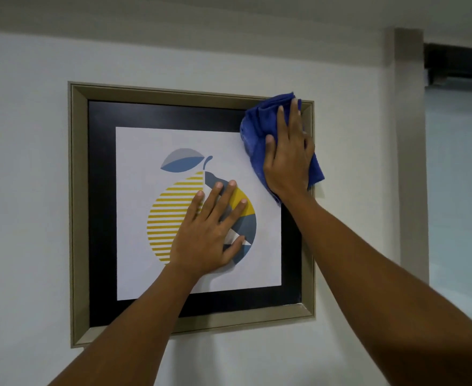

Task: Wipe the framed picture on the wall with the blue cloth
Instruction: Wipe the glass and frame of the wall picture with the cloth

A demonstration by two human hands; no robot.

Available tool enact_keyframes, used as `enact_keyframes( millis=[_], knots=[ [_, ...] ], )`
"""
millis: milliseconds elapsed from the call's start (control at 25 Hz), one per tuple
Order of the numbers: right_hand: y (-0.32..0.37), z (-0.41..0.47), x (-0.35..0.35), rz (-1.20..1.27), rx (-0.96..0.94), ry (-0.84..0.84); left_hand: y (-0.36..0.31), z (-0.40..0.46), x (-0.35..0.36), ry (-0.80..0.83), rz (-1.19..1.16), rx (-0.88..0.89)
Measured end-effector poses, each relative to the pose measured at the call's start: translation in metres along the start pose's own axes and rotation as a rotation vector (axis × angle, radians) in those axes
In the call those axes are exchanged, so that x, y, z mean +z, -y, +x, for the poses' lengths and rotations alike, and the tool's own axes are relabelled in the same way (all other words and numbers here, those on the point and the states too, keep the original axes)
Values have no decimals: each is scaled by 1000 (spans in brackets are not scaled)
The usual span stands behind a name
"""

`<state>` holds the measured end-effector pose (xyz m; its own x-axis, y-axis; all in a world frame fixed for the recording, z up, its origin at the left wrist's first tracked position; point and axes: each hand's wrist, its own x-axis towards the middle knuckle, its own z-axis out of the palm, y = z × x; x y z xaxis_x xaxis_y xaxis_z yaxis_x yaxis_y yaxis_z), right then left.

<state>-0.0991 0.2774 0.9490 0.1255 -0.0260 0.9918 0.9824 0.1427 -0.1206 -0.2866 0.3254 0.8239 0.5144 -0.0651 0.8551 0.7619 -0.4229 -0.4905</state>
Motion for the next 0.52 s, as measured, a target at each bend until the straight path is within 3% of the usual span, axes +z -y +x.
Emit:
enact_keyframes(
  millis=[320, 520],
  knots=[
    [-20, -243, -21, 7, 15, 188, -2, 0, 0, 29, 1, -3],
    [-21, -243, -28, 47, 63, 263, 0, 1, -1, 24, 16, 6]
  ],
)
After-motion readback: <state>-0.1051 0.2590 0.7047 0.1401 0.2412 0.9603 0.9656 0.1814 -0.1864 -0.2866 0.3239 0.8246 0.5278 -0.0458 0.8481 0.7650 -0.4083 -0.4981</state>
